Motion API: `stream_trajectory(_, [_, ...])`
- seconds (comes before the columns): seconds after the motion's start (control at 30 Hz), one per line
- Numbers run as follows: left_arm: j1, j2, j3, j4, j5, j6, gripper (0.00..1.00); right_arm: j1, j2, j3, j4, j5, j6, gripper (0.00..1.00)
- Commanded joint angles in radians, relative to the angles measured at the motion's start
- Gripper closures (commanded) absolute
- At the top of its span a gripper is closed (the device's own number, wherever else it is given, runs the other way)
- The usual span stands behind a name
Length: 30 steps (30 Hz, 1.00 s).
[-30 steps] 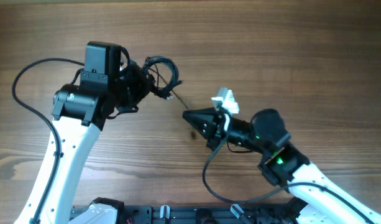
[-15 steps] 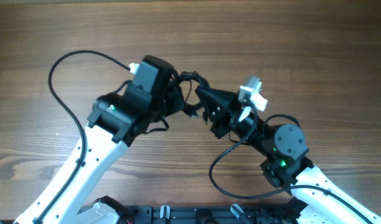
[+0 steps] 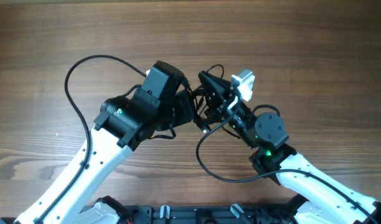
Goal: Untangle cables
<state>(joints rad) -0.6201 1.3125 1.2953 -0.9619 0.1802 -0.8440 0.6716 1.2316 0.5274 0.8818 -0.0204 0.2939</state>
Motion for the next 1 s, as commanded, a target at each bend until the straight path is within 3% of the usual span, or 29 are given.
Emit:
stream_trajectory(0.0, [0.008, 0.005, -0.002, -0.001, 0.029, 0.010, 0.96, 0.002, 0.010, 0.010, -0.029, 0.027, -0.035, 0.95])
stream_trajectory(0.1, [0.067, 0.005, -0.002, -0.009, 0.029, 0.029, 0.96, 0.002, 0.008, 0.010, -0.076, 0.010, -0.046, 0.96])
stream_trajectory(0.3, [0.187, 0.005, -0.002, -0.011, 0.033, 0.028, 0.96, 0.002, 0.008, 0.010, -0.157, -0.203, -0.055, 0.95])
stream_trajectory(0.4, [0.182, 0.005, -0.002, 0.002, 0.033, 0.047, 0.96, 0.003, 0.008, 0.010, -0.256, -0.271, -0.055, 0.95])
stream_trajectory(0.6, [0.141, 0.006, -0.002, 0.042, 0.033, 0.143, 0.96, 0.003, 0.008, 0.010, -0.287, -0.296, -0.047, 0.95])
stream_trajectory(0.73, [0.111, 0.006, -0.002, 0.069, 0.074, 0.267, 0.96, 0.003, 0.008, 0.010, -0.316, -0.296, -0.047, 0.90])
stream_trajectory(0.77, [0.106, 0.006, -0.002, 0.071, 0.074, 0.286, 0.96, 0.003, 0.008, 0.010, -0.316, -0.295, -0.048, 0.83])
stream_trajectory(0.8, [0.108, 0.006, -0.002, 0.071, 0.074, 0.287, 0.96, 0.001, 0.007, 0.010, -0.315, -0.292, -0.047, 0.68])
stream_trajectory(0.9, [0.137, 0.006, -0.002, 0.072, 0.074, 0.269, 0.96, -0.024, -0.037, 0.010, -0.316, -0.288, 0.006, 0.38])
stream_trajectory(0.93, [0.153, 0.006, -0.002, 0.072, 0.074, 0.240, 0.96, -0.042, -0.068, 0.010, -0.323, -0.288, 0.034, 0.11])
stream_trajectory(0.97, [0.175, 0.006, -0.002, 0.074, 0.073, 0.187, 0.96, -0.058, -0.093, 0.010, -0.341, -0.288, 0.051, 0.00])
